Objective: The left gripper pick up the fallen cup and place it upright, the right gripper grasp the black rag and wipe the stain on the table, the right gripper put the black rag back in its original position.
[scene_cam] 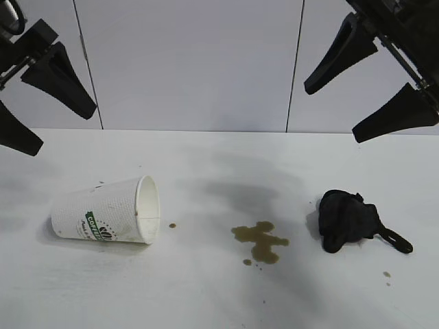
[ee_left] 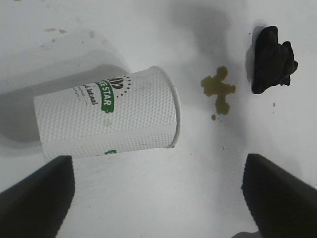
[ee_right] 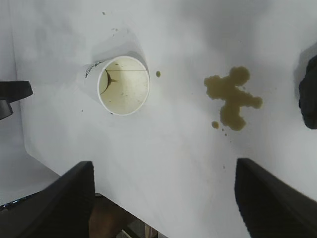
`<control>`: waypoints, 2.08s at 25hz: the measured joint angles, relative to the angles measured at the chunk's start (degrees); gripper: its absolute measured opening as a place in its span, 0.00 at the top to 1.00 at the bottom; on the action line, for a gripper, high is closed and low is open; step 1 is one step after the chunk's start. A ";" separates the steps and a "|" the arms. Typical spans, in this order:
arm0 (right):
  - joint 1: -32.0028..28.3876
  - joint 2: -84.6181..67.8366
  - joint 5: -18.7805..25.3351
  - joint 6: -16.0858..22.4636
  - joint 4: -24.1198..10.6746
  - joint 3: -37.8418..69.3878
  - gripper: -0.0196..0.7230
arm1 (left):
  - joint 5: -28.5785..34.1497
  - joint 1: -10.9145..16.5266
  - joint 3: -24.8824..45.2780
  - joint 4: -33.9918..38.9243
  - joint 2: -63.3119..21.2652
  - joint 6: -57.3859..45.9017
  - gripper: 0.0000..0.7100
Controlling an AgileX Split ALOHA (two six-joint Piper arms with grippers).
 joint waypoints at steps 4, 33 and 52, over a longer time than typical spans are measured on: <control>0.00 0.00 0.00 -0.03 0.00 0.00 0.24 | 0.00 0.00 0.00 0.00 0.00 0.00 0.07; 0.00 0.00 0.05 -0.03 0.00 0.00 0.24 | 3.02 0.00 -7.05 -0.21 0.00 7.66 0.07; 0.00 0.00 0.05 -0.07 0.00 0.00 0.24 | 0.99 -28.07 -17.05 48.07 3.62 29.47 0.06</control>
